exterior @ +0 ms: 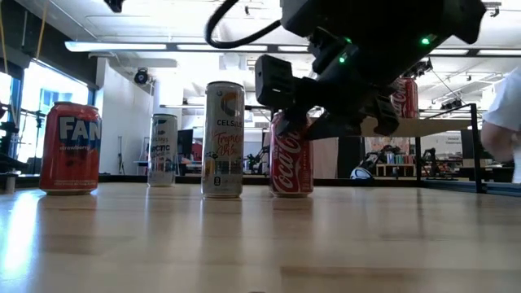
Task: Place canned beverage on shelf
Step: Put the red soda can on the shelf aligned with the other red soda can
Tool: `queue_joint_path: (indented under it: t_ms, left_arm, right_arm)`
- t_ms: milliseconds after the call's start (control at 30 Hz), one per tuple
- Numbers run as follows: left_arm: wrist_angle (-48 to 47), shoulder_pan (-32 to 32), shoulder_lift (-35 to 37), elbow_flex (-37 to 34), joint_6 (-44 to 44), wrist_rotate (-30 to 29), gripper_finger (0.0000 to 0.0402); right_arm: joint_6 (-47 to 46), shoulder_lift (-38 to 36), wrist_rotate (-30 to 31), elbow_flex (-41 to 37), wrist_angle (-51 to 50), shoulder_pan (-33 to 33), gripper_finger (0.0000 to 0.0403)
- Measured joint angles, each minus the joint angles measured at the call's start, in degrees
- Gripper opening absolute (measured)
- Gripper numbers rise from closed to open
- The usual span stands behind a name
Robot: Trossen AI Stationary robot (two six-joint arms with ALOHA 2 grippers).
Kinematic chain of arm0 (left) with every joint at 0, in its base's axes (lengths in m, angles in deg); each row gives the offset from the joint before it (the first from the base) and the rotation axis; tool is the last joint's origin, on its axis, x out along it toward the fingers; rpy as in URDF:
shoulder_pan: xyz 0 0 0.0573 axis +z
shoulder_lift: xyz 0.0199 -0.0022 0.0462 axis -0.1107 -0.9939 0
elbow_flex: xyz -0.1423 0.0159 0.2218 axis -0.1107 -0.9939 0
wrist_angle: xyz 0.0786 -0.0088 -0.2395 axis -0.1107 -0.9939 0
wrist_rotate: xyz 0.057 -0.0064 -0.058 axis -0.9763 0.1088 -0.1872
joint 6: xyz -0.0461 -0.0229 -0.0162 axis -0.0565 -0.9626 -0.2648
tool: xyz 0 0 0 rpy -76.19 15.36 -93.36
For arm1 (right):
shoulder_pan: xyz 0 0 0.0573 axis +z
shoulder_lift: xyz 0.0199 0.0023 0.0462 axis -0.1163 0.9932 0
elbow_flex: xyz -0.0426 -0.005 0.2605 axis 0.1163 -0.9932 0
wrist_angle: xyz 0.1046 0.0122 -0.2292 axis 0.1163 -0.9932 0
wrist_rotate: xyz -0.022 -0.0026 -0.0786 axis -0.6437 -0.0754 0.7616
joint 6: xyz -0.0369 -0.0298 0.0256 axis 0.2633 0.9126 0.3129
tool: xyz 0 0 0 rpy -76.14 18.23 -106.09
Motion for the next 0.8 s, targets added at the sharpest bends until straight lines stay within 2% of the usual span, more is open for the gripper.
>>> queue_joint_path:
  t_ms: [200, 333, 800]
  left_arm:
    - [-3.95, 0.02, 0.00, 0.00, -1.17, -7.25, 0.0280]
    - [-5.02, 0.02, -0.33, 0.00, 1.72, -11.81, 0.0280]
    - [-4.99, 0.01, -0.37, 0.00, 3.76, -12.16, 0.0280]
  right_arm:
    - [6.62, 0.00, -0.09, 0.00, 3.61, -1.30, 0.0177]
    - [7.92, 0.00, -0.09, 0.00, 4.80, -1.57, 0.0177]
    - [9.83, 0.00, -0.22, 0.00, 5.30, -0.42, 0.0177]
